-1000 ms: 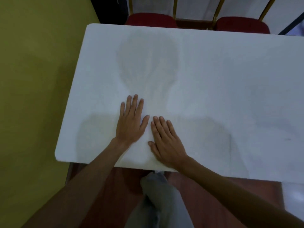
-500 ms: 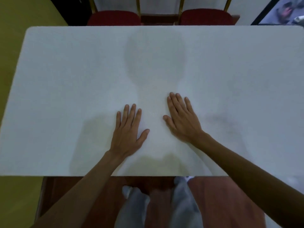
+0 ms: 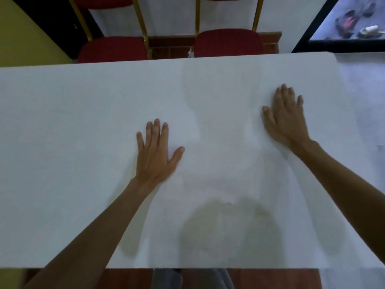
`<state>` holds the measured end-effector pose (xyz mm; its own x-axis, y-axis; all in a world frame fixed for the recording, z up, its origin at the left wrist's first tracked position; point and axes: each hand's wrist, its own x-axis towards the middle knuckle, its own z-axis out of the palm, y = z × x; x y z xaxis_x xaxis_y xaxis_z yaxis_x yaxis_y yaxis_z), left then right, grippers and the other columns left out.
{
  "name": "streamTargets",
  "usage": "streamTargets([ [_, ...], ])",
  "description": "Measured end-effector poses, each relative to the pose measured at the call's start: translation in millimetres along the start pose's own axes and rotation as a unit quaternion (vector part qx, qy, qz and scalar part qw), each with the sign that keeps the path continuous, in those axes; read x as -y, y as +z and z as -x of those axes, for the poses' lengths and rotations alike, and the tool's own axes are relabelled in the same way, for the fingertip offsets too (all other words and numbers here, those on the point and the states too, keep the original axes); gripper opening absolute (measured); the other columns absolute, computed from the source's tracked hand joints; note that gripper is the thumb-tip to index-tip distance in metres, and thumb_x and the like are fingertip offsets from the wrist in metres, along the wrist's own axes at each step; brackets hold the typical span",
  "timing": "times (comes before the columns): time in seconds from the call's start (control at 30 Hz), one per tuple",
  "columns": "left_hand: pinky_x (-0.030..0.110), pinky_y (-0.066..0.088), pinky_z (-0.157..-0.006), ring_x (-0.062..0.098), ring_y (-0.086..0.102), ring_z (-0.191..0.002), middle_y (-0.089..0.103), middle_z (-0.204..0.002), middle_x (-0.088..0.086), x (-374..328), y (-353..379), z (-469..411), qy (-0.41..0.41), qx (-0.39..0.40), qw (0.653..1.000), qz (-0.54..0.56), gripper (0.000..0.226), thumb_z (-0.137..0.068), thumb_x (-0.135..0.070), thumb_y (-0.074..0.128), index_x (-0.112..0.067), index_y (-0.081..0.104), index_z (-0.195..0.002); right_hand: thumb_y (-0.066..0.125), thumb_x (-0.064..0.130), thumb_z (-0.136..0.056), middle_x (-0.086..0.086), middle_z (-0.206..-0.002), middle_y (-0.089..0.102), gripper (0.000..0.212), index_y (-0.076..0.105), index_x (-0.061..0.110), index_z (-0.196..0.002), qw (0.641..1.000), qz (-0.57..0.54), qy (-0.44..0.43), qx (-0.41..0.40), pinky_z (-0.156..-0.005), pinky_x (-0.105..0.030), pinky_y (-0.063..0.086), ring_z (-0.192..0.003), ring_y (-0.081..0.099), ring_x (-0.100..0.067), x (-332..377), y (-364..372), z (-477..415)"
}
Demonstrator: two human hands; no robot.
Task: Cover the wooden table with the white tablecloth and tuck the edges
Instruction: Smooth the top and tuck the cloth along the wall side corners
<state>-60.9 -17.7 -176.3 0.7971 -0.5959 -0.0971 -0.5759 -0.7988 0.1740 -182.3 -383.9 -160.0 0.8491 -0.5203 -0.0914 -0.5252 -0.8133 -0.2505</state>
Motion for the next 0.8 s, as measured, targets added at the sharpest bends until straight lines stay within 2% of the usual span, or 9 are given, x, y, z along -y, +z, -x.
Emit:
streamTargets([
  [0.1,0.060,0.011,-0.123,0.038,0.010,-0.154,0.016,-0.166,0.018,16,-9,0,-0.058,-0.036,0.998,0.006,0.079,-0.097,-0.059,0.034,-0.010,0.022,-0.157,0.025,0.044,-0.107,-0.024,-0.164,0.025,0.069,0.027,-0.004,-0.156,0.972,0.017,-0.234,0.003,-0.125,-0.058,0.014,-0.153,0.023,-0.040,93,33,26],
  [0.17,0.060,0.007,-0.123,0.039,0.008,-0.154,0.014,-0.166,0.018,41,-18,0,-0.135,-0.045,0.990,0.012,0.082,-0.096,-0.064,0.028,-0.011,0.020,-0.158,0.029,0.043,-0.107,-0.023,-0.163,0.029,0.066,0.031,-0.003,-0.155,0.922,0.016,-0.387,0.007,-0.124,-0.059,0.017,-0.153,0.025,-0.040,154,58,59],
  [0.23,0.060,0.004,-0.123,0.039,0.004,-0.154,0.011,-0.167,0.018,70,-25,4,-0.194,-0.036,0.980,0.027,0.086,-0.094,-0.069,0.021,-0.012,0.017,-0.159,0.032,0.046,-0.107,-0.021,-0.164,0.027,0.068,0.029,0.000,-0.157,0.856,0.012,-0.515,0.035,-0.125,-0.058,0.011,-0.155,0.020,-0.037,206,78,95],
  [0.3,0.062,0.004,-0.123,0.039,0.003,-0.154,0.009,-0.167,0.016,92,-28,11,-0.192,-0.028,0.981,0.012,0.084,-0.095,-0.068,0.017,-0.014,0.015,-0.159,0.034,0.051,-0.107,-0.018,-0.165,0.028,0.071,0.029,0.003,-0.158,0.794,0.022,-0.605,0.060,-0.126,-0.056,0.006,-0.156,0.017,-0.034,242,91,118],
  [0.37,0.061,0.003,-0.122,0.038,0.002,-0.154,0.009,-0.168,0.014,104,-27,15,-0.173,-0.020,0.985,-0.014,0.077,-0.099,-0.065,0.020,-0.016,0.014,-0.159,0.034,0.052,-0.106,-0.016,-0.164,0.031,0.070,0.032,0.005,-0.158,0.764,0.025,-0.640,0.069,-0.126,-0.056,0.007,-0.156,0.018,-0.034,258,101,114],
  [0.53,0.062,0.001,-0.122,0.039,-0.001,-0.154,0.007,-0.167,0.018,127,-31,6,-0.221,-0.022,0.975,0.025,0.068,-0.102,-0.059,0.025,-0.019,0.020,-0.157,0.030,0.050,-0.106,-0.018,-0.161,0.037,0.066,0.041,0.004,-0.154,0.797,0.045,-0.598,0.075,-0.125,-0.057,0.016,-0.151,0.032,-0.034,244,99,17],
  [0.6,0.063,0.003,-0.122,0.040,0.001,-0.154,0.010,-0.166,0.018,137,-33,7,-0.213,-0.027,0.976,0.028,0.068,-0.102,-0.060,0.025,-0.019,0.023,-0.156,0.025,0.051,-0.107,-0.014,-0.165,0.029,0.067,0.032,0.008,-0.158,0.823,0.074,-0.557,0.082,-0.126,-0.053,0.013,-0.154,0.025,-0.029,222,80,-46],
  [0.7,0.063,0.006,-0.121,0.041,0.005,-0.153,0.013,-0.165,0.019,136,-31,13,-0.175,-0.038,0.984,0.012,0.071,-0.101,-0.062,0.028,-0.017,0.025,-0.156,0.011,0.056,-0.106,-0.006,-0.171,0.006,0.069,0.006,0.019,-0.164,0.902,0.110,-0.408,0.089,-0.127,-0.050,0.003,-0.159,0.006,-0.024,184,43,-134],
  [0.8,0.060,0.004,-0.123,0.037,0.001,-0.154,0.009,-0.167,0.017,125,-25,19,-0.149,-0.031,0.988,0.015,0.076,-0.100,-0.065,0.027,-0.016,0.019,-0.158,0.009,0.059,-0.103,-0.011,-0.171,0.003,0.076,0.005,0.012,-0.163,0.974,0.097,-0.190,0.079,-0.125,-0.055,0.002,-0.158,0.003,-0.031,156,17,-179],
])
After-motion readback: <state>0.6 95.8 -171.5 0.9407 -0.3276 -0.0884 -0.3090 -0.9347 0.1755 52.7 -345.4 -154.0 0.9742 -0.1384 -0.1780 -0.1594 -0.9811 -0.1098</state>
